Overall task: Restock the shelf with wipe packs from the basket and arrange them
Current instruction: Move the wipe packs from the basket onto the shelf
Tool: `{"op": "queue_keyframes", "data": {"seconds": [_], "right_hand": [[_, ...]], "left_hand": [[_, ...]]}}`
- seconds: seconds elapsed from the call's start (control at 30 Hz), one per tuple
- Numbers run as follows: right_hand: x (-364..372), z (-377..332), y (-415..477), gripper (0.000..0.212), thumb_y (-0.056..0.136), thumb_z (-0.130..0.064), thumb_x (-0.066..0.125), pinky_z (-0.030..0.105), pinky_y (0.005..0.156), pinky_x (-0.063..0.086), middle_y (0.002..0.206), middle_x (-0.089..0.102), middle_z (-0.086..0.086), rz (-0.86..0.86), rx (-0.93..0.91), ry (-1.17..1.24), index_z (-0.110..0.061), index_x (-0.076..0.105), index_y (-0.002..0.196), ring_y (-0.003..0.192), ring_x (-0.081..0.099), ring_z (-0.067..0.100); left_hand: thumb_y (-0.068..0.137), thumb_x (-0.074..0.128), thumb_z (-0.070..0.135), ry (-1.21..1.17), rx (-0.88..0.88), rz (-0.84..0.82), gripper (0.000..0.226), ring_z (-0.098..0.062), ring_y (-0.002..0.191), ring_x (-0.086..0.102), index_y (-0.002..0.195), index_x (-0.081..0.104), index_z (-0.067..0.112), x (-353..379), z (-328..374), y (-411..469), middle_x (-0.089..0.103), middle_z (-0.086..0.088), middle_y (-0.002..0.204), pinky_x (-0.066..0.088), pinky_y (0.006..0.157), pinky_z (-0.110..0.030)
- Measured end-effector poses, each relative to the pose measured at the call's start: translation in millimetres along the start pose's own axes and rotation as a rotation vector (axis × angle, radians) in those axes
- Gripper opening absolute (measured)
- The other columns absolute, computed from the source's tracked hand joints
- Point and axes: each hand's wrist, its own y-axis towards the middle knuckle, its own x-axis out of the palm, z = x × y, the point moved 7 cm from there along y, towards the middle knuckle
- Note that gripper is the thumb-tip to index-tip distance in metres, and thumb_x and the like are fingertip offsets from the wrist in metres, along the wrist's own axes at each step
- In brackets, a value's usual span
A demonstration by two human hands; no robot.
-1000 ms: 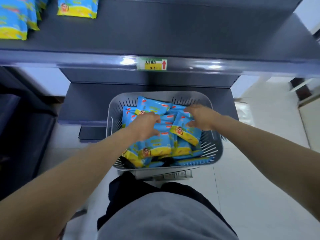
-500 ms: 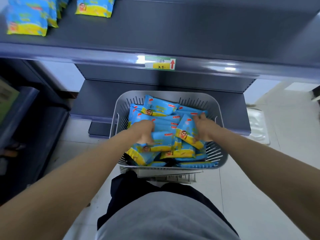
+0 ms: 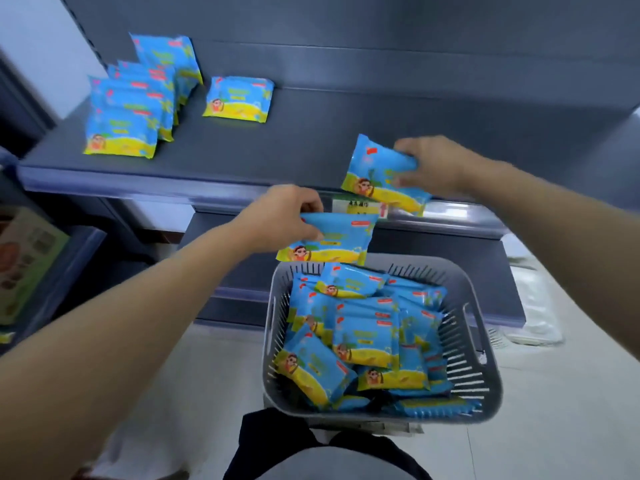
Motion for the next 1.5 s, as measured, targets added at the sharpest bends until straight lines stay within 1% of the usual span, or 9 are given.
{"op": "queue_keyframes", "data": {"seconds": [0.23,0.4,0.57,0.67,0.83,1.0,1.17,1.4,1.5], "right_hand": [[-32.7,-88.3,106.9,0.042,0.089,-0.007,0.047,0.041,0.082,0.047,0.115,0.057,0.018,-0.051,-0.086,-0.059,-0.013,0.037,0.129,0.1,0.055,0.035],[-25.1,-136.7,181.3,0.035,0.083,-0.01,0.062,0.036,0.077,0.044,0.115,0.057,0.017,0.002,-0.09,-0.025,-0.004,0.051,0.116,0.101,0.055,0.034],[-11.4,-161.2,247.2,0.044,0.077,-0.017,0.075,0.036,0.085,0.046,0.114,0.059,0.015,-0.004,-0.138,0.049,0.0,0.058,0.115,0.104,0.055,0.032],[-6.4,-168.0,280.4,0.039,0.076,-0.018,0.076,0.032,0.078,0.045,0.101,0.059,0.008,0.006,-0.146,0.112,-0.004,0.062,0.11,0.092,0.055,0.028],[-3.2,-168.6,322.1,0.028,0.076,-0.018,0.076,0.038,0.082,0.05,0.103,0.067,0.01,0.012,-0.133,0.139,-0.009,0.066,0.101,0.095,0.061,0.028],[-8.2,-161.9,340.0,0.034,0.074,-0.016,0.078,0.026,0.07,0.044,0.091,0.061,-0.001,0.044,-0.121,0.263,-0.014,0.066,0.106,0.08,0.056,0.015],[-22.3,-149.5,331.0,0.032,0.087,-0.011,0.063,0.025,0.082,0.044,0.103,0.06,0.003,0.22,-0.093,0.352,-0.011,0.061,0.119,0.09,0.054,0.013],[-32.8,-149.3,270.5,0.033,0.089,-0.014,0.057,0.039,0.095,0.044,0.12,0.054,0.01,0.333,-0.13,0.221,-0.009,0.056,0.121,0.11,0.053,0.024],[-37.0,-152.4,231.5,0.034,0.09,-0.018,0.056,0.035,0.093,0.042,0.12,0.053,0.009,0.383,-0.182,0.152,-0.01,0.054,0.123,0.112,0.049,0.024]], "left_hand": [[0.075,0.072,0.008,-0.054,-0.006,0.216,0.016,-0.014,0.061,0.046,0.081,0.059,0.016,-107.8,-55.5,22.9,0.057,-0.003,0.072,0.038,0.057,-0.024],[0.074,0.073,0.003,-0.105,-0.033,0.243,0.016,-0.006,0.059,0.045,0.081,0.061,0.011,-154.2,-109.5,47.2,0.052,0.007,0.068,0.033,0.05,-0.006],[0.072,0.075,0.002,-0.114,-0.072,0.188,0.017,-0.003,0.059,0.046,0.081,0.063,0.012,-168.1,-154.9,78.6,0.054,0.009,0.067,0.035,0.05,-0.005],[0.072,0.076,0.003,-0.159,-0.095,0.182,0.017,-0.005,0.062,0.05,0.082,0.065,0.01,-173.0,-176.7,97.3,0.058,0.006,0.071,0.038,0.052,-0.006],[0.074,0.076,0.01,-0.097,-0.127,0.134,0.023,0.005,0.053,0.053,0.095,0.066,0.016,-175.2,-199.2,125.7,0.053,0.016,0.068,0.034,0.044,-0.003],[0.077,0.074,0.019,0.093,-0.12,0.105,0.037,-0.02,0.084,0.054,0.112,0.063,0.013,-181.0,-203.2,155.3,0.056,0.0,0.087,0.035,0.064,-0.023],[0.081,0.069,0.026,0.314,-0.132,0.161,0.047,-0.029,0.11,0.048,0.125,0.056,0.013,-184.4,-205.8,178.6,0.058,-0.011,0.115,0.037,0.087,-0.035],[0.084,0.065,0.027,0.482,-0.112,0.203,0.05,-0.029,0.12,0.038,0.128,0.049,0.013,-169.7,-185.6,167.1,0.046,-0.01,0.13,0.031,0.095,-0.039],[0.085,0.064,0.027,0.465,-0.073,0.267,0.048,-0.029,0.12,0.039,0.128,0.048,0.013,-168.6,-158.7,149.6,0.047,-0.01,0.13,0.031,0.094,-0.038]]}}
